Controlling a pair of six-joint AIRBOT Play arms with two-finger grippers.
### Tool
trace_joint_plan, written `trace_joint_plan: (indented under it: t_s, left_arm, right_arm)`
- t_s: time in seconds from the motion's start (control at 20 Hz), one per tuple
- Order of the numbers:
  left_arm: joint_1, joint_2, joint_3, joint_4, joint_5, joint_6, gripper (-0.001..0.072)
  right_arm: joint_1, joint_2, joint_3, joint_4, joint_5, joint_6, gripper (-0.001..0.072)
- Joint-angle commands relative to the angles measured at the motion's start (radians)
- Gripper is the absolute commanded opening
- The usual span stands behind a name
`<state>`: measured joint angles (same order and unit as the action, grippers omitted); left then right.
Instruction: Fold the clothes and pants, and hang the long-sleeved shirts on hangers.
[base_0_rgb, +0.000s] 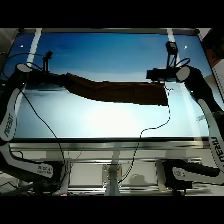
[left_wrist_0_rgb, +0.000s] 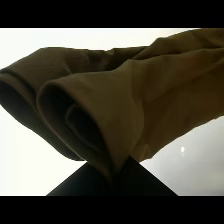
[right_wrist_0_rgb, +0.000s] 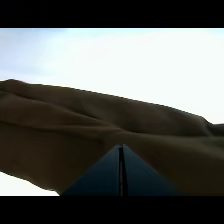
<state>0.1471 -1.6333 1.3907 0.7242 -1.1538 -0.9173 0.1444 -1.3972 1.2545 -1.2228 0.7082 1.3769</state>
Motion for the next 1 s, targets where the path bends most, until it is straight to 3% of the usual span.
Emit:
trace_joint_plan:
  t_s: [0.0,0.2,0.5,0.75,0.95]
  left_arm:
    - [-0.024,0.107,0.011,-0.001,-0.022,-0.099,0.0018]
    - [-0.057,0.217,0.011,-0.011,-0.017,-0.112,0.0018]
    - [-0.086,0.262,0.011,-0.092,-0.016,-0.112,0.0018]
    - [-0.128,0.251,0.011,-0.108,0.061,-0.112,0.0019]
    - [-0.208,0.232,0.011,-0.109,0.114,-0.112,0.0019]
  right_arm:
    - [0.131,-0.07,0.073,-0.037,-0.048,0.039,0.001]
    - [0.277,-0.251,0.174,-0.009,-0.1,0.161,0.0009]
    - [0.447,-0.506,0.344,0.227,-0.098,0.164,0.001]
    - [0.51,-0.575,0.431,0.25,-0.1,0.183,0.001]
    - [0.414,-0.533,0.431,0.146,0.129,0.183,0.001]
